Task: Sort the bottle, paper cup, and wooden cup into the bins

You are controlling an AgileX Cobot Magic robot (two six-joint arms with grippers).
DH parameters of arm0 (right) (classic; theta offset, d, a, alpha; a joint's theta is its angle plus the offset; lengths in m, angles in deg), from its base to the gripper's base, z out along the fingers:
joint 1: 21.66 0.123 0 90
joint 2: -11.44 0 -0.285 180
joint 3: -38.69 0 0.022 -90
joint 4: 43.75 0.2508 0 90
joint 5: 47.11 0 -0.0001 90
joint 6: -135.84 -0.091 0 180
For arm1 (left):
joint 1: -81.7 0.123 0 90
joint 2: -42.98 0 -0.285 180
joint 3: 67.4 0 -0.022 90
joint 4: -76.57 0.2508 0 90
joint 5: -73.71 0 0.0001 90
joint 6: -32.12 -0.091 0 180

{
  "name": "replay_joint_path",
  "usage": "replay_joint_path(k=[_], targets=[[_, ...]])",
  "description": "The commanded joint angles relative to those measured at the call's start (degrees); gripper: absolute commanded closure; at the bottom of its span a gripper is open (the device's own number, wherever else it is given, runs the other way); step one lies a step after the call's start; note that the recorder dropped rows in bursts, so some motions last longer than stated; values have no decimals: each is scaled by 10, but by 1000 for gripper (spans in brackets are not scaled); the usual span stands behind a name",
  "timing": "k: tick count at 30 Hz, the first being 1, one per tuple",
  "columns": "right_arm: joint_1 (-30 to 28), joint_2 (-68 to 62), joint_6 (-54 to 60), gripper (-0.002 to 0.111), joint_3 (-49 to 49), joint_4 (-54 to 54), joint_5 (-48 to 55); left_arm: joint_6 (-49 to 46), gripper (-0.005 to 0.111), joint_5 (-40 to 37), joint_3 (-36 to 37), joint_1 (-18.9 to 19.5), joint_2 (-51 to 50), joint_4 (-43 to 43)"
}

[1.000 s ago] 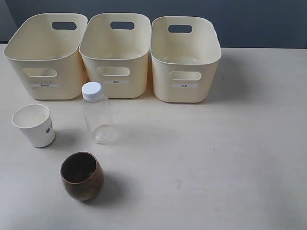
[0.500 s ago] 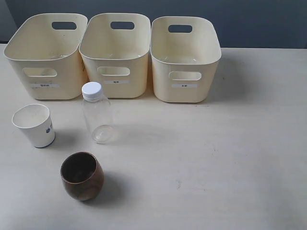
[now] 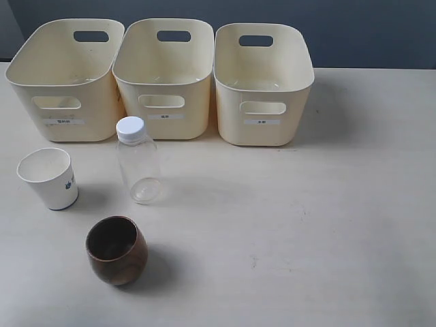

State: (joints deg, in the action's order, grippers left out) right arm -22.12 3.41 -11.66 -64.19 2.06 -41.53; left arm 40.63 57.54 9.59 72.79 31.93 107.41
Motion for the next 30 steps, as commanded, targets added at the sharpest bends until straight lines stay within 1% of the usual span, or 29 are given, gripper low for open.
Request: replay_joint_path(k=[1,9,13,16,18,19,20,21,22,23,25,26,27,30], targets=[[-4,2,0,109,1,115,-34,2,107,-1,2,-3,2,-1],[-4,2,3,109,1,153,-15,2,107,-1,2,-3,2,-1],[-4,2,29,109,-81,149,2,2,107,-1,2,-3,2,-1],[-4,-32,69,109,-164,149,63,2,107,-1,2,-3,2,-1],[-4,-76,98,109,-202,152,95,2,107,-1,2,-3,2,-1],[-4,-129,136,109,-243,168,128,2,107,-1,2,-3,2,-1],[-4,-181,205,109,-278,202,164,2,107,-1,2,-3,2,-1],[-4,-211,240,109,-298,222,189,2,107,-1,2,-3,2,-1],[-4,-266,300,109,-333,260,251,2,107,-1,2,-3,2,-1],[-4,-309,338,109,-361,284,298,2,107,-1,2,-3,2,-1],[-4,-384,374,109,-400,304,364,2,107,-1,2,-3,2,-1],[4,-428,402,109,-424,304,394,2,107,-1,2,-3,2,-1],[12,-449,415,109,-433,304,403,2,107,-1,2,-3,2,-1],[85,-522,469,109,-457,304,406,2,107,-1,2,-3,2,-1]])
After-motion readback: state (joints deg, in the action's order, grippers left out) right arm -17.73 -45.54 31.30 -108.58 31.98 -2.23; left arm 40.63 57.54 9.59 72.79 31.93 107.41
